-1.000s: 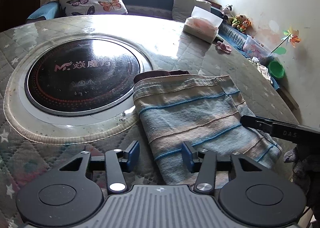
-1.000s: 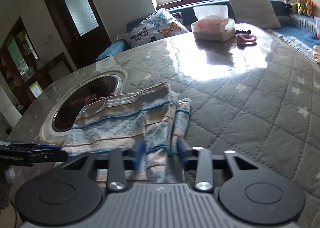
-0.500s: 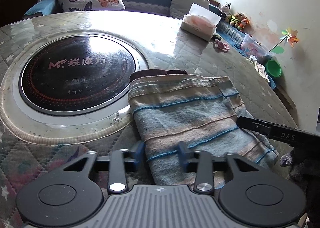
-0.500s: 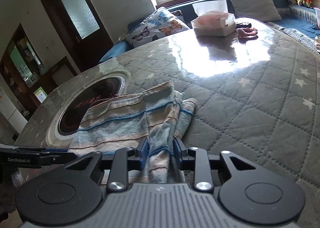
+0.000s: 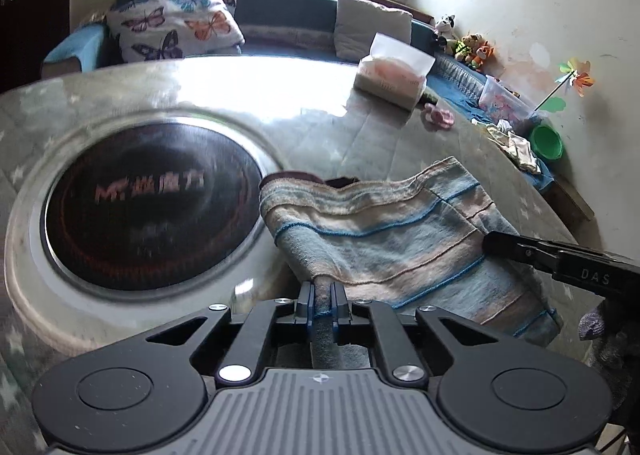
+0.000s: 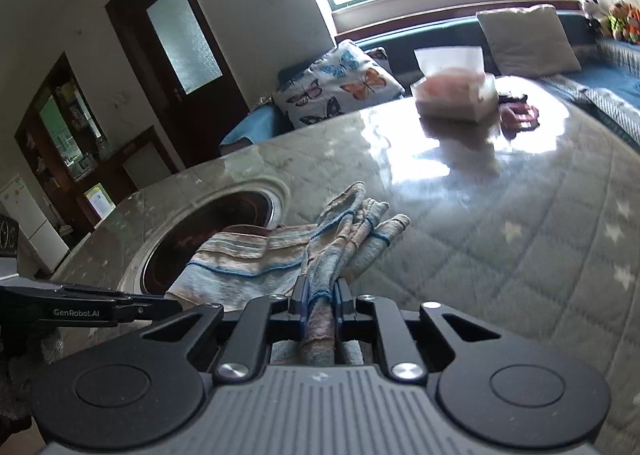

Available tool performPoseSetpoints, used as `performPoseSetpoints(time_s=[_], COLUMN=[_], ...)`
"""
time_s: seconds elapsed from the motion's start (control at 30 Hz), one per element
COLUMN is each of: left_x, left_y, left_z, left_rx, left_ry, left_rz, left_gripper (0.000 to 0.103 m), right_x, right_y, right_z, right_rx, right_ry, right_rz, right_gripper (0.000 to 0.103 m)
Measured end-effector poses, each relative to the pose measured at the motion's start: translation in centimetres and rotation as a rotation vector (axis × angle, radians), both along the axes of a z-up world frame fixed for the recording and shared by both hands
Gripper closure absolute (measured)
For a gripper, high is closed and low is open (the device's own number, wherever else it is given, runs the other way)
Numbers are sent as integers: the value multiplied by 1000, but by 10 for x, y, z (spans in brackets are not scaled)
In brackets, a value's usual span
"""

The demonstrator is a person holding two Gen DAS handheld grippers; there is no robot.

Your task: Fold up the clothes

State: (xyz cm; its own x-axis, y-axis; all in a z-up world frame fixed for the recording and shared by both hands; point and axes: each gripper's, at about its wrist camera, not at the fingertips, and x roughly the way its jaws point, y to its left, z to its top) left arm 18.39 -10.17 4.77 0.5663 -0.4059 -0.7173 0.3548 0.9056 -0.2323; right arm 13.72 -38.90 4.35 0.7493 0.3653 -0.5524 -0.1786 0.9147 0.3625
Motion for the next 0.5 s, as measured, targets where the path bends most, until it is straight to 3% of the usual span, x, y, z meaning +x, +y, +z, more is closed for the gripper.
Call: performPoseSetpoints(time_s=[0.5], left_x=[90], left_y=[-33], left_z=[23], left_rx=[39], left_ry=[-47], left_rz=[18], left_gripper=[95], right_x=[80], right_y=[-13], right_z=[23], right_rx=[-44], right_ry=[-43], right_rz=[-32], right_gripper=[92])
